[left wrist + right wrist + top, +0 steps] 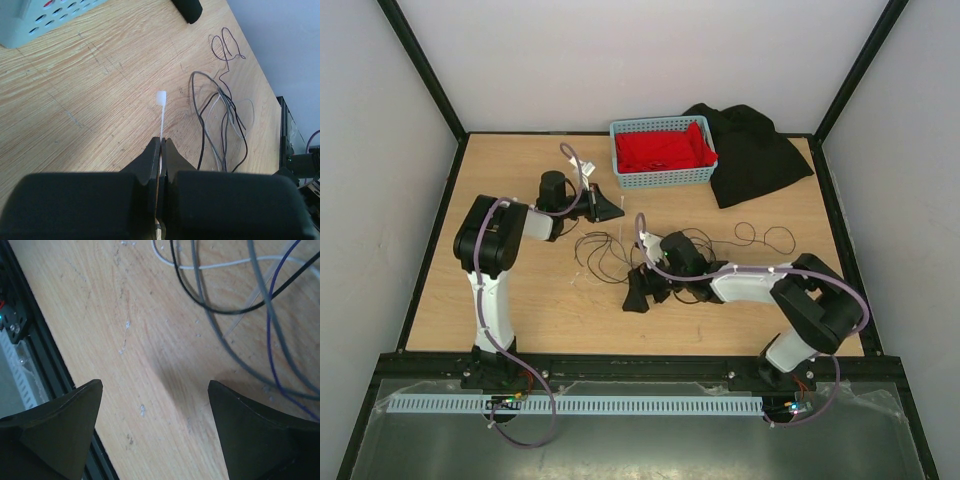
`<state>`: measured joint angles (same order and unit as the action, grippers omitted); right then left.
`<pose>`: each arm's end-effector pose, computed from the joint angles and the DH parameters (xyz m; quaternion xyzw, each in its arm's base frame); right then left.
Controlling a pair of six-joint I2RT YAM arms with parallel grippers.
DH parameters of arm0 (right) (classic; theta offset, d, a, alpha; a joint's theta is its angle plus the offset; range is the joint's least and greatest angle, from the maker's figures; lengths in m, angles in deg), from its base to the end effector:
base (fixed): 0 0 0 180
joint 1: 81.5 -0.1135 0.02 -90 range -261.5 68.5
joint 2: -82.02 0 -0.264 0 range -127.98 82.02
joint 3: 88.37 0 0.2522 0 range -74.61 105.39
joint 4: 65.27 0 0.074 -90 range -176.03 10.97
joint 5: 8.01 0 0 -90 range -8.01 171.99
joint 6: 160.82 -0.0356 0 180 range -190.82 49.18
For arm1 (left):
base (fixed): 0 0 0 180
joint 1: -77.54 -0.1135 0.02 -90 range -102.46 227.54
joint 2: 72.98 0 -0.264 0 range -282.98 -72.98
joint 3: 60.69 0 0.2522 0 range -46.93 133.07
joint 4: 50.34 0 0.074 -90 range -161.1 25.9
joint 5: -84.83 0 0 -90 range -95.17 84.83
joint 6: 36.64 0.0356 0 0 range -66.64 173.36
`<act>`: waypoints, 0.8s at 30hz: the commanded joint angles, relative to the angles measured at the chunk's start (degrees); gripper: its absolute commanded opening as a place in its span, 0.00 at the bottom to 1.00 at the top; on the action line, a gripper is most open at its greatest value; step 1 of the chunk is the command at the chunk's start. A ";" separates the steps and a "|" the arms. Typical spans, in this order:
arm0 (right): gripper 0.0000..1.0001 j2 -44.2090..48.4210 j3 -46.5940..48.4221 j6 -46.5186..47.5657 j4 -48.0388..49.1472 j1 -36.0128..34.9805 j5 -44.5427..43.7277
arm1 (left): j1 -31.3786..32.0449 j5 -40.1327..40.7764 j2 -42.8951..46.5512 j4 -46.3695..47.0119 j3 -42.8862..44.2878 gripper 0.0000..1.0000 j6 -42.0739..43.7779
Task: Zip-tie the wires
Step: Adjust the cable at the center of the board.
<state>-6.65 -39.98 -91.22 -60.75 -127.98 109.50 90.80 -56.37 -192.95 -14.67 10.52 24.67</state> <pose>0.1891 0.2230 0.1527 -0.3007 0.8178 0.4206 0.2529 0.3946 -0.1215 0.1307 0.1715 0.7359 -0.5167 0.4026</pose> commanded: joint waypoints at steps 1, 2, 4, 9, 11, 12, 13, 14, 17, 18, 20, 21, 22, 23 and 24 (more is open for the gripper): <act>0.98 -4.21 3.18 3.08 -2.74 -0.19 -4.36 | 0.28 -2.11 2.64 1.70 -0.32 0.00 1.30; 0.99 -4.88 4.25 4.26 -3.79 -0.19 -5.51 | 0.28 -2.27 2.82 1.58 -0.40 0.00 1.46; 0.99 -6.12 6.45 6.72 -5.25 0.01 -7.58 | 0.28 -2.62 3.10 1.23 -0.56 0.00 1.81; 1.00 -11.01 12.38 10.19 -7.88 1.39 -7.40 | 0.61 -3.07 3.07 0.67 -0.67 0.00 2.32; 1.00 -12.49 14.48 11.19 -8.80 1.71 -6.89 | 0.92 -3.16 2.91 0.29 -0.67 0.00 2.70; 1.00 -13.16 15.37 11.56 -9.17 1.81 -6.48 | 1.08 -3.12 2.91 0.13 -0.67 0.00 2.94; 1.00 -13.80 16.21 11.87 -9.56 1.91 -6.08 | 1.21 -3.12 2.83 0.01 -0.67 0.00 3.03; 1.00 -14.26 16.92 12.22 -9.94 1.92 -5.72 | 1.31 -3.16 2.76 -0.16 -0.67 0.00 3.10; 1.00 -15.39 18.80 13.09 -10.95 1.92 -6.23 | 1.68 -3.45 2.54 -0.22 -0.74 0.00 3.11; 0.99 -15.66 19.23 13.33 -11.06 2.04 -6.72 | 1.73 -3.51 2.54 -0.28 -0.80 0.00 3.09; 1.00 -16.19 20.04 13.76 -11.08 2.35 -6.87 | 2.01 -3.51 2.64 -0.32 -1.04 0.00 3.07; 1.00 -16.50 20.36 13.80 -11.02 2.42 -6.85 | 2.13 -3.47 2.75 -0.38 -1.22 0.00 2.95; 1.00 -16.80 20.72 13.94 -10.93 2.44 -6.70 | 2.20 -3.40 2.86 -0.32 -1.41 0.00 3.01; 1.00 -17.21 21.17 13.98 -10.74 2.45 -6.61 | 2.29 -3.32 3.03 -0.38 -1.62 0.00 2.95; 1.00 -17.50 21.42 13.99 -10.53 2.49 -6.57 | 2.41 -3.16 3.25 -0.37 -1.99 0.00 2.82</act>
<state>-21.82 -19.80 -78.70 -67.94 -125.99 103.60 92.75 -58.34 -192.31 -15.72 9.91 26.40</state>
